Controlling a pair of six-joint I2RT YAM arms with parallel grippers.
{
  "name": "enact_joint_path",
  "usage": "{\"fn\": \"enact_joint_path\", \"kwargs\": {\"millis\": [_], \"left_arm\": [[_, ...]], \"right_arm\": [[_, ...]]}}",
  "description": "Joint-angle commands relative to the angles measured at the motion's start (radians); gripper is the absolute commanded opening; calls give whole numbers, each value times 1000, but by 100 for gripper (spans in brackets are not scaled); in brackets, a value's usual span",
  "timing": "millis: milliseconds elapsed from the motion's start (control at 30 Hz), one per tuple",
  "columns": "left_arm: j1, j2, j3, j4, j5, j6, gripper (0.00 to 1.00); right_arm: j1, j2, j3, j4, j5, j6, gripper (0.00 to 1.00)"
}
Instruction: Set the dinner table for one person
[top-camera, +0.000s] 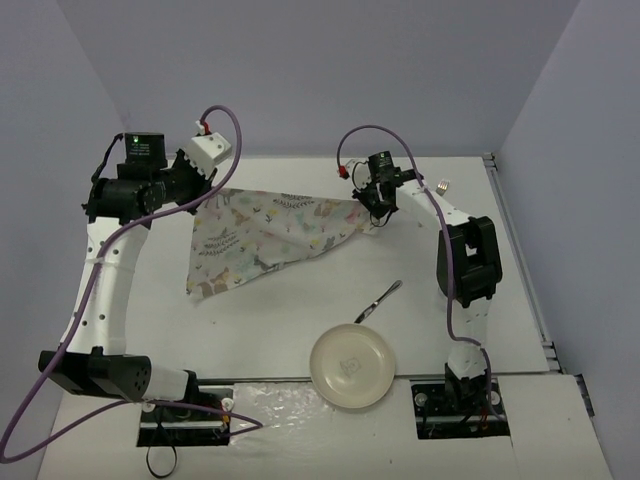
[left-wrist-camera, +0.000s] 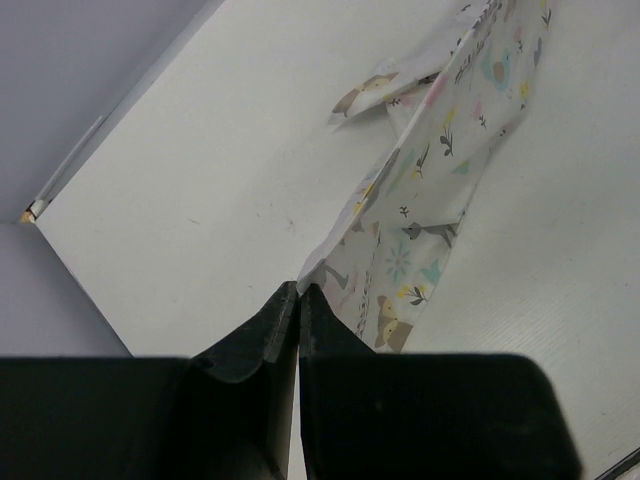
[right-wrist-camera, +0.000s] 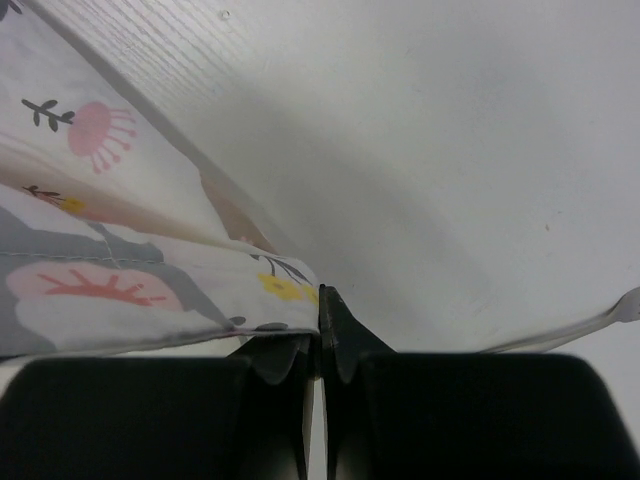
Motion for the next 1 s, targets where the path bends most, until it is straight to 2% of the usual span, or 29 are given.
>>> {"fn": "enact_joint_path", "kwargs": {"millis": [0, 133, 300, 367, 467, 667, 967], "left_arm": [[13, -30, 58, 121, -76, -51, 0], [22, -38, 75, 208, -238, -117, 0], [31, -82, 57, 323, -480, -172, 0], [33, -105, 63, 338, -519, -176, 0], [41, -143, 73, 340, -537, -195, 0], [54, -230, 87, 292, -449, -215, 0], [40, -353, -4, 194, -357, -219, 0]], "right_arm": [[-2, -82, 15, 43, 65, 8, 0], [-18, -158, 42, 66, 181, 5, 0], [-34, -419, -41, 201, 249, -13, 0], [-34, -528, -75, 251, 260, -19, 0], [-34, -654, -117, 290, 254, -26, 0], [-34, -788, -152, 242, 250, -17, 0], [-75, -963, -315, 142, 109, 32, 0]]}}
